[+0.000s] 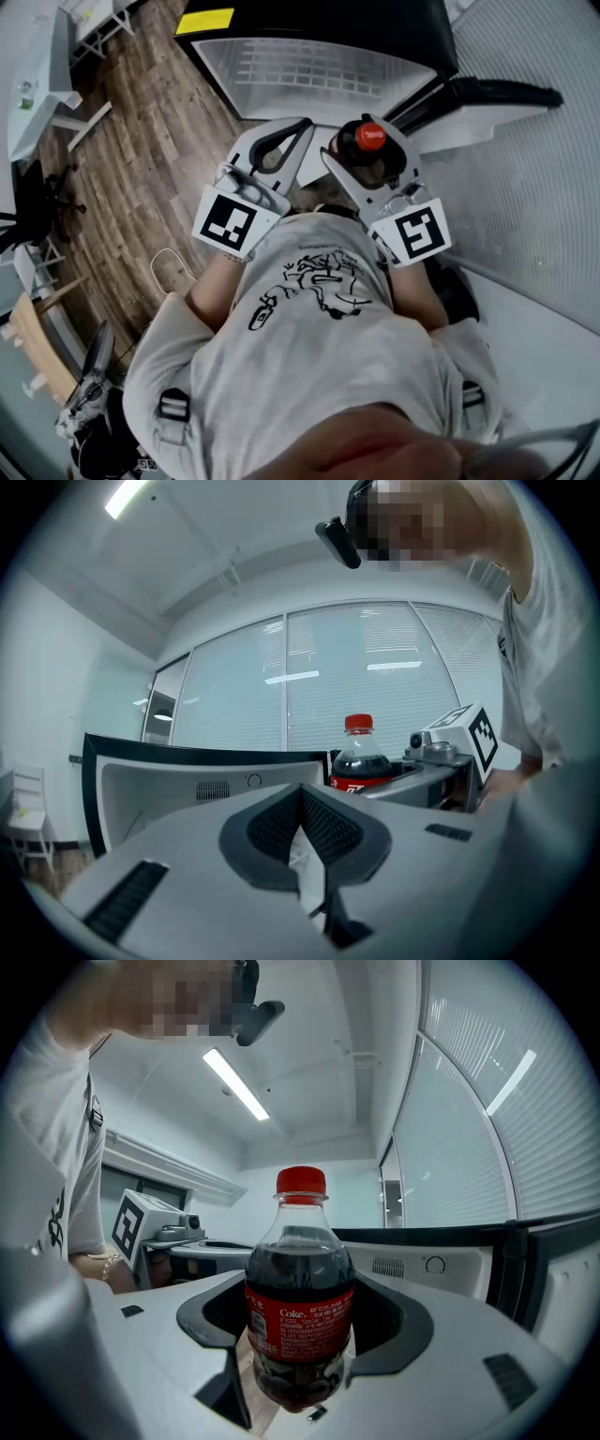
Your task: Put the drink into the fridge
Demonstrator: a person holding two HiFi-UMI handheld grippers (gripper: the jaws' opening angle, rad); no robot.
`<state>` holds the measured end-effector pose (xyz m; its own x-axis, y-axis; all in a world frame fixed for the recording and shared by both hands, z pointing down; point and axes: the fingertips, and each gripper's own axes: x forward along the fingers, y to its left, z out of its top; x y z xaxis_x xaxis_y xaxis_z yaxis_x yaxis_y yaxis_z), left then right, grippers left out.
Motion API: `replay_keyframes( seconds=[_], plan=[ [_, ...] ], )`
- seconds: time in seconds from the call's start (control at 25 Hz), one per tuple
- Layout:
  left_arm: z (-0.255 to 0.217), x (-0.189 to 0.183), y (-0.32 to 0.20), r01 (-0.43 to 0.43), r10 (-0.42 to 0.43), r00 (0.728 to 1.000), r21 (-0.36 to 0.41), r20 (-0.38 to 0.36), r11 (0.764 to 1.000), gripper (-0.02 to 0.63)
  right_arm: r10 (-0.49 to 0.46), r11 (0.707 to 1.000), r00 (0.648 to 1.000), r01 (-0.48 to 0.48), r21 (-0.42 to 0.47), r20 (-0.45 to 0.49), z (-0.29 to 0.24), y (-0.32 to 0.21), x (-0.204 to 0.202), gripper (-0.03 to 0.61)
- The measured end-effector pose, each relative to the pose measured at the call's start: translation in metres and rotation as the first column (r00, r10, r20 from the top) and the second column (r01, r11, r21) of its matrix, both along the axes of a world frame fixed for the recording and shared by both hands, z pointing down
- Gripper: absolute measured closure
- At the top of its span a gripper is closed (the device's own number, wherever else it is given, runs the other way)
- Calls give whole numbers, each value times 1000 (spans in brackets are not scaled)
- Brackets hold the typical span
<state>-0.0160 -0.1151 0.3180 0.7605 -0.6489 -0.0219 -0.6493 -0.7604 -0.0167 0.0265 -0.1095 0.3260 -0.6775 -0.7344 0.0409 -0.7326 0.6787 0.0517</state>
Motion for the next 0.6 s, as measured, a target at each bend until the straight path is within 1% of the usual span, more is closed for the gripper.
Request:
replay_keyframes(
  seconds=[0.16,0.36,0.52,0.6],
  plan=[
    [20,1,-8,-3,3,1000,-8,14,1000,611,2,1000,1000,-2,-4,4,17,-8,0,256],
    [42,-2,-33,8,-8,999,-11,35,1000,611,14,1000,1000,-14,-4,2,34,-27,1,256],
    [59,0,-59,25,-26,999,8,22,1000,611,12,1000,1000,-12,-2,-16,50,-49,4,256],
    [64,0,-69,35,-35,999,4,26,999,611,12,1000,1000,-12,-7,-18,55,-58,3,256]
  ],
)
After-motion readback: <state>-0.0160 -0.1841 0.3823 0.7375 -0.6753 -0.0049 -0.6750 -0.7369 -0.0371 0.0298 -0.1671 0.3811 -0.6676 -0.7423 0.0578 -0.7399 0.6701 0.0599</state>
